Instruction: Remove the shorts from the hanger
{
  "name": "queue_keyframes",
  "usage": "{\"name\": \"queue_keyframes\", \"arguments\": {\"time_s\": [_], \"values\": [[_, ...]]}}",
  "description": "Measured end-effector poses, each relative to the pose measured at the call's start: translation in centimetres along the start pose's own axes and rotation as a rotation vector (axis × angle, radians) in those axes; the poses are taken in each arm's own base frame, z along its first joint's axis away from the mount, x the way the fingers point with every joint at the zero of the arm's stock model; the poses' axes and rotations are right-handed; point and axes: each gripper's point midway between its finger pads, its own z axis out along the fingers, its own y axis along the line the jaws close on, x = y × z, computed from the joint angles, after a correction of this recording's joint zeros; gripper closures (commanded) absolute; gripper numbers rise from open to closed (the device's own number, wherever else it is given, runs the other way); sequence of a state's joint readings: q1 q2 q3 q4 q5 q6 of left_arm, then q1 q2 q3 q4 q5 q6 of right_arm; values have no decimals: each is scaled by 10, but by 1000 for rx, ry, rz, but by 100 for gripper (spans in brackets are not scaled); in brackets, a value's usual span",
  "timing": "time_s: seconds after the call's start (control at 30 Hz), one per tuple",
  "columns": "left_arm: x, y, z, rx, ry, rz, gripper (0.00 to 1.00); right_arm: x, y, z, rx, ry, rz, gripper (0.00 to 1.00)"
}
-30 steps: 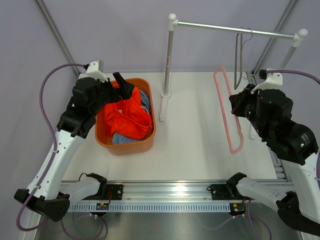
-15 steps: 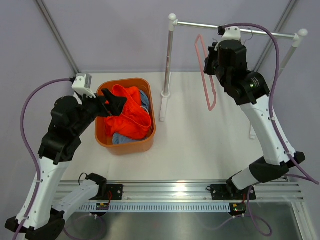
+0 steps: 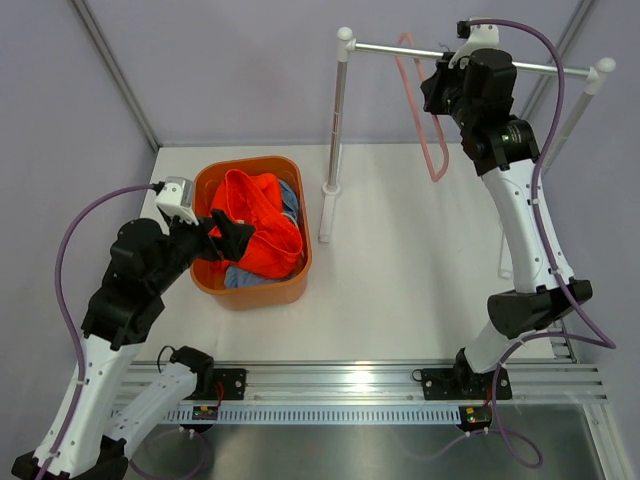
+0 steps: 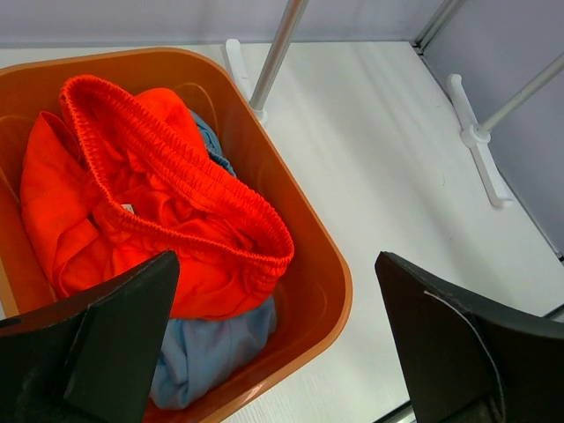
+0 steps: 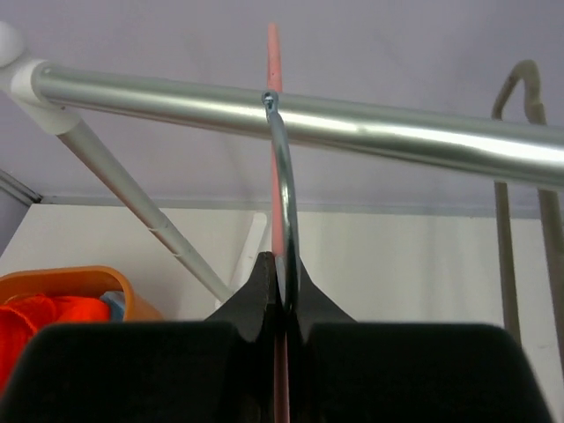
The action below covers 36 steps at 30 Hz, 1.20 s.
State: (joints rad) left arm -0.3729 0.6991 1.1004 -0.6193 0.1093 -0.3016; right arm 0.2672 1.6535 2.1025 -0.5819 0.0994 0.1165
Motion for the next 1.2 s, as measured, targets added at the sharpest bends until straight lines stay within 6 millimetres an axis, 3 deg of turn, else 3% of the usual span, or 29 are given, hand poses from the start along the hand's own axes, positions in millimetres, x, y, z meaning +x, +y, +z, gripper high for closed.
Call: {"name": "queue_keyframes", "arguments": {"time_s": [0.1,0.27,0.47,0.8,0.93,1.2], "values": [[9,3,-1,-2,10,8,1,0,5,14,-40,-10,-13,100],[24,8,1,-9,32,14,1,4,-4,38,-57,0,-18,100],[26,9,1,-8,28,20,1,3,-5,60,-68,-5,-19,100],[28,10,5,-7,25,23,1,11,-5,70,-69,17,-18,100],[28,10,5,-8,26,23,1,29,-8,74,-63,56,-18,100],[33,12,7,-12,39,21,1,29,-8,76,-64,50,-17,100]]}}
